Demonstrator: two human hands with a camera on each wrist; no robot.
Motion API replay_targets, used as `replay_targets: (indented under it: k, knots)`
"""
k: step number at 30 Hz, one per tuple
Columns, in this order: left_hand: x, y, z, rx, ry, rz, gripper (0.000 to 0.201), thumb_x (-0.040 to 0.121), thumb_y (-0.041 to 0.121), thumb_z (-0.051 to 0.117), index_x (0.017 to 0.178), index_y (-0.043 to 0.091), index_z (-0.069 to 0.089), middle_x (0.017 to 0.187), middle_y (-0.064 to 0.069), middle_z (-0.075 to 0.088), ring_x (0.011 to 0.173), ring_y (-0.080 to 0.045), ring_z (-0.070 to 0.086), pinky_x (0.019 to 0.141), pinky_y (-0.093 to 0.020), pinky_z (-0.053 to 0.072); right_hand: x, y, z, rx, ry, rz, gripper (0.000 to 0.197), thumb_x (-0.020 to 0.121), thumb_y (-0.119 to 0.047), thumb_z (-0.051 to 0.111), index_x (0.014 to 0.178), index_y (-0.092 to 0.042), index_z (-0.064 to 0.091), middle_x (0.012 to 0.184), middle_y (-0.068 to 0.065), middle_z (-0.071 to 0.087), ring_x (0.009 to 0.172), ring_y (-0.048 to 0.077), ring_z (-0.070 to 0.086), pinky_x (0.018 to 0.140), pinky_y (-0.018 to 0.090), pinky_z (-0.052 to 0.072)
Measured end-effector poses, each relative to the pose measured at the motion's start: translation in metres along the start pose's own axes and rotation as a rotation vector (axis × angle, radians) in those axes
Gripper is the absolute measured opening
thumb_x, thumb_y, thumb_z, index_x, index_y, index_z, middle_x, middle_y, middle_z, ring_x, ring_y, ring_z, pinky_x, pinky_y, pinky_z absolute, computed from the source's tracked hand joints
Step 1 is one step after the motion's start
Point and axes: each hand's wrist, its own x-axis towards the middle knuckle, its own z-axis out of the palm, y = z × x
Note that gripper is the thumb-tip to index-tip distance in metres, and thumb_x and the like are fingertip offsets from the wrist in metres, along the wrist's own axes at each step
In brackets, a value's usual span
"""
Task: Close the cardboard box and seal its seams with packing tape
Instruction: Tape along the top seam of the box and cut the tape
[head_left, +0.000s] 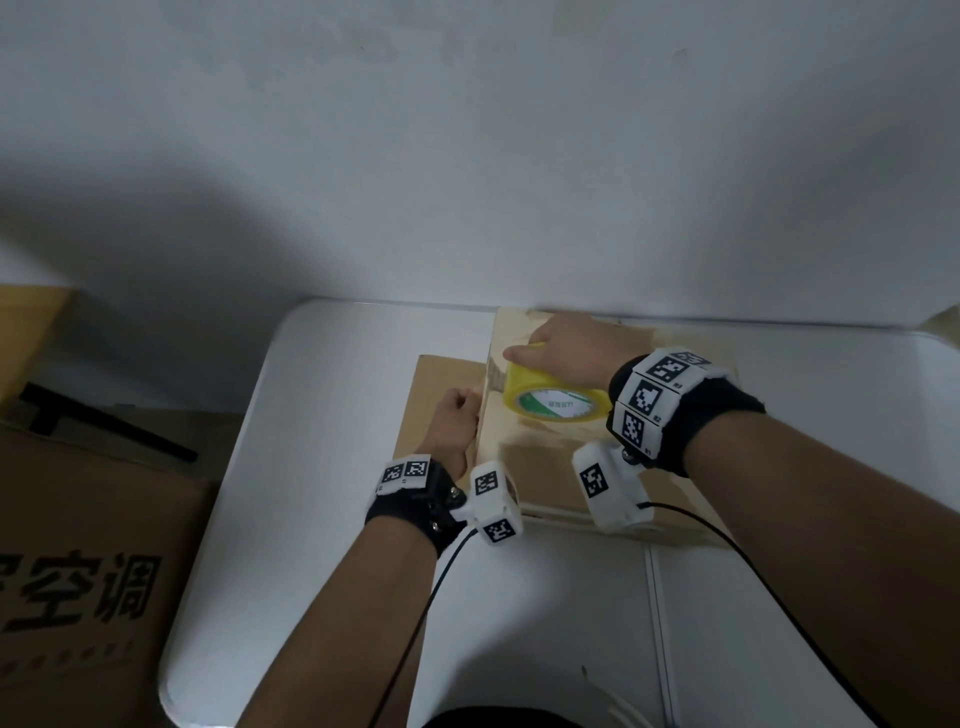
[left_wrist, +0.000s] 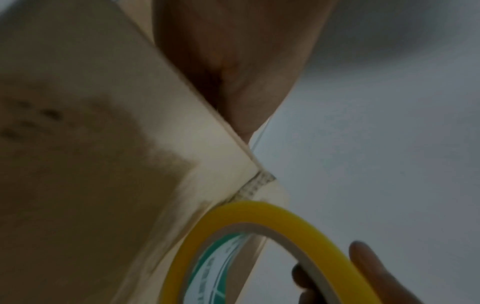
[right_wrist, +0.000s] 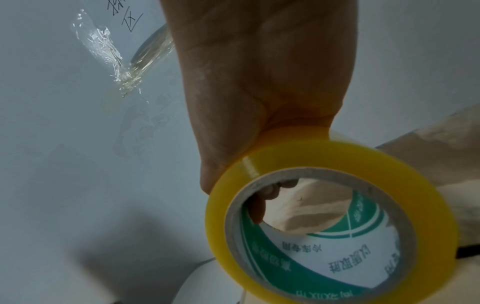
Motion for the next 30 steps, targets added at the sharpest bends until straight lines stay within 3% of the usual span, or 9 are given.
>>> replay_targets:
  k: [2, 4, 9, 14, 20, 22, 24, 28, 30]
  knots:
    - [0.005, -0.005, 0.000, 0.077, 0.032, -0.031, 0.030, 0.091, 0.046, 0.053, 0.099, 0.018, 0.046, 0.108, -0.009, 0.060, 0.088, -0.020, 0.060, 0.073, -0.037, 0.054, 0.000, -0.001, 0.000, -0.009, -0.002, 0.001, 0.057, 0.094, -0.056, 0.044, 0.124, -0.011, 0.063, 0.122, 0.007, 0.065, 0.107, 0.026, 0.061, 0.060, 0.024, 0.037]
    - [0.007, -0.005, -0.002, 0.158, 0.037, -0.060, 0.040, 0.090, 0.051, 0.051, 0.111, 0.018, 0.044, 0.118, -0.010, 0.057, 0.103, -0.026, 0.060, 0.088, -0.045, 0.054, 0.002, -0.003, 0.002, 0.013, 0.000, 0.000, 0.061, 0.094, -0.055, 0.045, 0.124, -0.005, 0.062, 0.122, 0.013, 0.065, 0.108, 0.031, 0.062, 0.076, 0.033, 0.048]
    - [0.003, 0.005, -0.007, 0.282, -0.058, -0.051, 0.032, 0.093, 0.005, 0.046, 0.125, 0.009, 0.045, 0.116, -0.010, 0.059, 0.092, -0.021, 0.057, 0.074, -0.033, 0.052, 0.009, -0.003, 0.004, 0.032, -0.011, -0.016, 0.059, 0.094, -0.054, 0.045, 0.105, 0.000, 0.068, 0.104, 0.013, 0.069, 0.098, 0.031, 0.064, 0.060, 0.025, 0.038]
    - [-0.010, 0.017, -0.014, 0.121, 0.027, 0.181, 0.032, 0.095, -0.001, 0.036, 0.105, 0.012, 0.063, 0.106, -0.003, 0.066, 0.093, -0.015, 0.061, 0.089, -0.028, 0.051, 0.012, 0.002, 0.005, 0.086, -0.010, -0.009, 0.064, 0.093, -0.053, 0.047, 0.119, 0.003, 0.063, 0.121, 0.021, 0.064, 0.108, 0.034, 0.061, 0.091, 0.038, 0.047]
    - [-0.032, 0.019, -0.002, 0.277, -0.076, 0.271, 0.037, 0.102, 0.025, 0.033, 0.125, 0.025, 0.062, 0.115, 0.008, 0.066, 0.105, -0.010, 0.061, 0.087, -0.022, 0.050, 0.016, 0.004, 0.007, 0.086, -0.001, -0.039, 0.061, 0.092, -0.053, 0.048, 0.094, 0.004, 0.068, 0.095, 0.021, 0.069, 0.091, 0.034, 0.065, 0.066, 0.031, 0.042]
    - [-0.032, 0.021, 0.001, 0.328, -0.068, 0.258, 0.040, 0.101, 0.037, 0.029, 0.117, 0.025, 0.065, 0.117, 0.004, 0.066, 0.109, -0.013, 0.059, 0.091, -0.028, 0.048, 0.014, 0.006, 0.006, 0.079, -0.017, -0.041, 0.059, 0.092, -0.053, 0.048, 0.099, 0.002, 0.068, 0.098, 0.018, 0.069, 0.093, 0.033, 0.065, 0.072, 0.032, 0.046]
    - [-0.033, 0.025, 0.004, 0.340, -0.081, 0.202, 0.046, 0.101, 0.040, 0.024, 0.113, 0.021, 0.064, 0.117, -0.002, 0.066, 0.109, -0.018, 0.059, 0.095, -0.034, 0.048, 0.014, 0.006, 0.005, 0.081, -0.019, -0.059, 0.058, 0.093, -0.053, 0.048, 0.104, 0.000, 0.068, 0.104, 0.017, 0.069, 0.096, 0.032, 0.064, 0.077, 0.033, 0.047]
    - [-0.035, 0.031, 0.015, 0.313, -0.082, 0.086, 0.062, 0.102, 0.047, 0.017, 0.128, 0.007, 0.057, 0.127, -0.013, 0.061, 0.116, -0.026, 0.057, 0.104, -0.042, 0.044, 0.016, 0.008, 0.005, 0.031, -0.029, -0.089, 0.051, 0.093, -0.056, 0.044, 0.066, -0.014, 0.054, 0.078, 0.007, 0.060, 0.077, 0.025, 0.057, 0.058, 0.028, 0.036]
    - [-0.034, 0.029, 0.017, 0.325, -0.077, 0.076, 0.066, 0.102, 0.051, 0.017, 0.133, 0.005, 0.052, 0.130, -0.009, 0.057, 0.121, -0.024, 0.053, 0.106, -0.039, 0.041, 0.015, 0.009, 0.003, 0.023, -0.034, -0.091, 0.054, 0.094, -0.059, 0.039, 0.063, -0.016, 0.049, 0.073, 0.004, 0.055, 0.076, 0.024, 0.055, 0.056, 0.029, 0.034]
